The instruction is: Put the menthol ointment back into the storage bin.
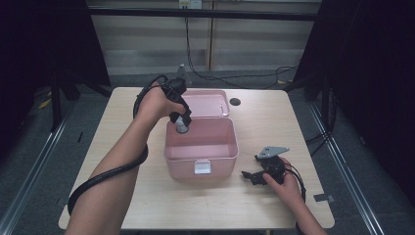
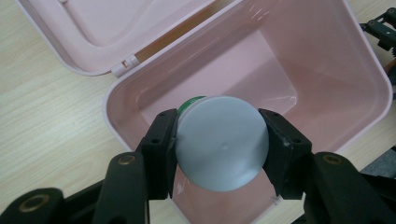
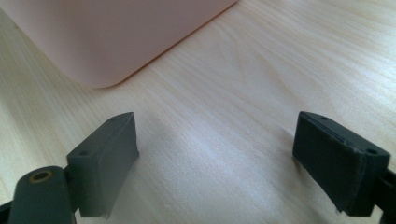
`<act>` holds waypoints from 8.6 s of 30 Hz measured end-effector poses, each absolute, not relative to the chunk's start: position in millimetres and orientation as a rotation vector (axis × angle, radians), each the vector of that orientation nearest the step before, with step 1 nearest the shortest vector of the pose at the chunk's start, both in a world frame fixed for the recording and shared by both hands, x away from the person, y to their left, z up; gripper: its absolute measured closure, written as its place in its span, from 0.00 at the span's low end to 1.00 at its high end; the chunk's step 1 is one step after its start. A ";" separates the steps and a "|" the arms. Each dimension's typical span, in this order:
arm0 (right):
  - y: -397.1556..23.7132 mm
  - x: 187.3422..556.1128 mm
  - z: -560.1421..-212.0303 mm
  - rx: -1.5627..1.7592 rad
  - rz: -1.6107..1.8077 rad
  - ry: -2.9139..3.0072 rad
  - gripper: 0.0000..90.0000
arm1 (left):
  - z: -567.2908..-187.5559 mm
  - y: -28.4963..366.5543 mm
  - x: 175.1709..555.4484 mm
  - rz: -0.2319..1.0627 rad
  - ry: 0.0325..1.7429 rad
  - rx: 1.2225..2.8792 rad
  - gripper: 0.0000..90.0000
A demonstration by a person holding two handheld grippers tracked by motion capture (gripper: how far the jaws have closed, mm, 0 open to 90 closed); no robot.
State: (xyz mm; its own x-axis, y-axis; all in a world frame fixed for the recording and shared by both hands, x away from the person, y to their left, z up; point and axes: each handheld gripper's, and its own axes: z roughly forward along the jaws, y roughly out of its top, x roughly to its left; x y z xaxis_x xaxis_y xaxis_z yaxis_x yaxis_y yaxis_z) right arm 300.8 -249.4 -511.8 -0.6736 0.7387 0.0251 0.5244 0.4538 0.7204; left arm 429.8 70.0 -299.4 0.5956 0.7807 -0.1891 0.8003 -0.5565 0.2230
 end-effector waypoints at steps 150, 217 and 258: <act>-249.3 300.7 -512.0 1.082 1.046 2.414 0.15 | -437.8 17.0 451.0 -0.082 1.588 2.379 0.56; -248.9 299.0 -510.3 1.096 1.024 2.421 0.15 | -372.8 52.1 439.0 -0.061 1.484 2.369 0.53; -234.7 273.8 -454.2 1.064 0.985 2.690 0.70 | -329.6 94.7 430.2 -0.037 1.476 2.318 0.53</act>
State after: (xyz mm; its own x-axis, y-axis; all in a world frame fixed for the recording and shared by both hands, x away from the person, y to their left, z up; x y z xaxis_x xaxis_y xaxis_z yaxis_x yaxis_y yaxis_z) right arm 273.8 -234.7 -454.2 -0.7544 0.6395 0.1481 0.5840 0.5508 0.5964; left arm 430.2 94.7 -329.6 0.4447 0.8664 -0.2272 0.8766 -0.3689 0.3090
